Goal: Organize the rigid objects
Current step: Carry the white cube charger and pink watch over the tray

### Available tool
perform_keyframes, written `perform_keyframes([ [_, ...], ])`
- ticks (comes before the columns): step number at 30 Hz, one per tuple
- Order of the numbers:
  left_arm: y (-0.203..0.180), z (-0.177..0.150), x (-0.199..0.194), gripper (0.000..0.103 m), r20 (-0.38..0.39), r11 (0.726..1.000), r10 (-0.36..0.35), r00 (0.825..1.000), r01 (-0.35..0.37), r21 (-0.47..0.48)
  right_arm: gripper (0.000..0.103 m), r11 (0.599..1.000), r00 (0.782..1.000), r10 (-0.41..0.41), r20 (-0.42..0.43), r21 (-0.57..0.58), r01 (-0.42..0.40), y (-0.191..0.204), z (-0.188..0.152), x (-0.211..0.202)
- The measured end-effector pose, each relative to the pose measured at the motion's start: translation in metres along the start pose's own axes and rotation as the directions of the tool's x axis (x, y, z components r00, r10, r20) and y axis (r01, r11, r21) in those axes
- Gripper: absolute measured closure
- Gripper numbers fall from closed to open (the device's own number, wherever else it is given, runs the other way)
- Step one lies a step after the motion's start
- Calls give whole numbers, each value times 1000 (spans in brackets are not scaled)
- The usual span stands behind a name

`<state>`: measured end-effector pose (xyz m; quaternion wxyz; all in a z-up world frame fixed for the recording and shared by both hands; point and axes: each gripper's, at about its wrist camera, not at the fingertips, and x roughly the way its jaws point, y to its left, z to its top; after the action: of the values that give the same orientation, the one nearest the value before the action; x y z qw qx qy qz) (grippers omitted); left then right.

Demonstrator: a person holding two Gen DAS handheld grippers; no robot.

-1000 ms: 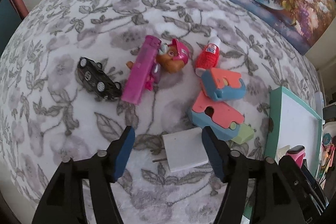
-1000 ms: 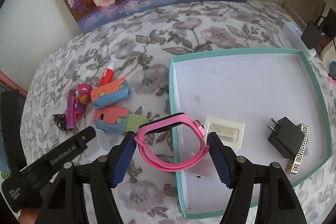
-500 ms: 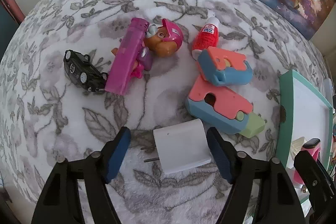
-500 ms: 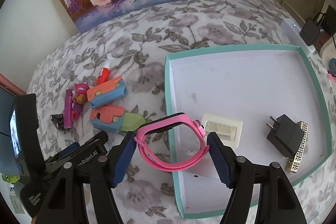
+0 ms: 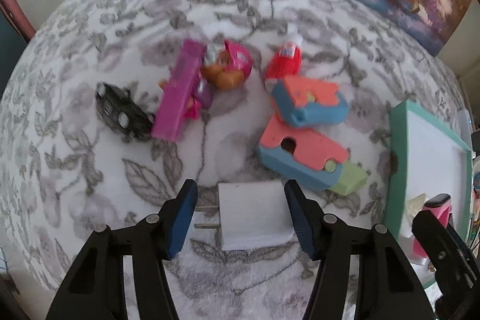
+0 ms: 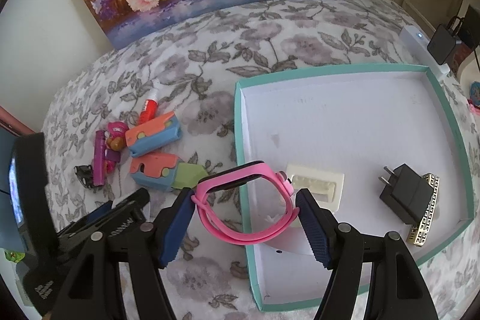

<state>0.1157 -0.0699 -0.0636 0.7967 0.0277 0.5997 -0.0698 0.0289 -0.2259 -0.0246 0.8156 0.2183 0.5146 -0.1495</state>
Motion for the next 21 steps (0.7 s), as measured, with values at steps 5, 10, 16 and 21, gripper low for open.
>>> perform_keyframes([
  [5,-6,4,-26,42,72,1000,-4,997,3,12,31,1000,1000,5,24,25,-5,-7,4,-7],
  [10,-17,1,-37,42,95,999,-23,995,19,45,31,997,999,-9,46,76,5,-27,12,-12],
  [16,-49,-7,-40,42,66,993,-59,996,52,108,31,984,996,-59,64,169,47,-69,23,-15],
  [21,-89,-4,-46,42,90,983,-61,994,44,179,31,953,985,-164,53,266,145,-117,26,-15],
])
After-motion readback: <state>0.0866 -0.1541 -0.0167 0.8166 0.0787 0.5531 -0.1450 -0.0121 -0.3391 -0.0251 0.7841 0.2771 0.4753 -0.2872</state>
